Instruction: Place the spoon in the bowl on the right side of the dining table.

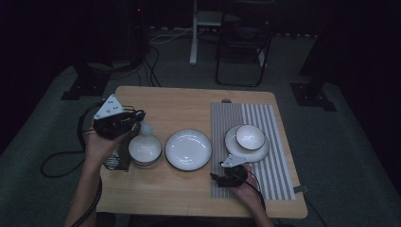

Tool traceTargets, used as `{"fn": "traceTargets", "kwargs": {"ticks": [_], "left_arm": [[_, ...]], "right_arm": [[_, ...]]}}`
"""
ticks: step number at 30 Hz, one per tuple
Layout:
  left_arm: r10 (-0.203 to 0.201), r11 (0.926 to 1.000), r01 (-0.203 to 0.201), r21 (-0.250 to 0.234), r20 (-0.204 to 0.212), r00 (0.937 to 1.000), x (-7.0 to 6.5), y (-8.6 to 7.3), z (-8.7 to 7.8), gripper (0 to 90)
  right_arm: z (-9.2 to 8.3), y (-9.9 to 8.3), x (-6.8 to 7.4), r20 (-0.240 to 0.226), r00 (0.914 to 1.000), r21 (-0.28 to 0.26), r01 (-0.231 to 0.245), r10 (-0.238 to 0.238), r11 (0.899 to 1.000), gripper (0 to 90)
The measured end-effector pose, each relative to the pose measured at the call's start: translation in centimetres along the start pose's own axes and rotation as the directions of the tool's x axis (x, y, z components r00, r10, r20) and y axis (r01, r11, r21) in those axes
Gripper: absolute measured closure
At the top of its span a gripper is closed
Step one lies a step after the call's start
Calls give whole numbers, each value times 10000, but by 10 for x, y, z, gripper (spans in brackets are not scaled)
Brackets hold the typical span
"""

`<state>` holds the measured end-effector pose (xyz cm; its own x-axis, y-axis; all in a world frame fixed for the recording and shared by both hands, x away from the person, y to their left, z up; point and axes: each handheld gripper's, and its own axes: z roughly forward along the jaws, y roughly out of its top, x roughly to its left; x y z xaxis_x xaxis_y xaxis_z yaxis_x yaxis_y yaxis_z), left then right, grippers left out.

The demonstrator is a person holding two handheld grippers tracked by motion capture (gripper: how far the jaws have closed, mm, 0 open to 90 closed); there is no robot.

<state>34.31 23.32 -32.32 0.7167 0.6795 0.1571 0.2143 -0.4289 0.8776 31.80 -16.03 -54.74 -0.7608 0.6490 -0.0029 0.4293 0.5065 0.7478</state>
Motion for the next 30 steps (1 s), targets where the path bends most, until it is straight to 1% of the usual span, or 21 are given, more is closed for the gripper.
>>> {"fn": "traceTargets", "kwargs": {"ticks": [3, 6, 10, 16, 30], "left_arm": [[77, 10000, -77, -27, 38, 10000, -1, 4, 5, 848], [56, 9999, -55, -91, 91, 9999, -3, 5, 7, 848], [204, 9998, -203, -87, 155, 9997, -5, 11, 14, 848], [299, 9995, -295, -136, 272, 9992, -8, 17, 23, 848], [369, 9992, -360, -186, 506, 9980, -13, 25, 38, 848]], "right_arm": [[0, 0, 0, 0, 10000, 1, -3, 3, 10000, 368], [0, 0, 0, 3, 10000, 3, -1, 1, 10000, 368], [0, 0, 0, 3, 10000, 2, 2, -2, 10000, 368], [0, 0, 0, 3, 10000, 3, 2, -2, 10000, 368], [0, 0, 0, 9, 10000, 0, 5, -5, 10000, 369]]}}
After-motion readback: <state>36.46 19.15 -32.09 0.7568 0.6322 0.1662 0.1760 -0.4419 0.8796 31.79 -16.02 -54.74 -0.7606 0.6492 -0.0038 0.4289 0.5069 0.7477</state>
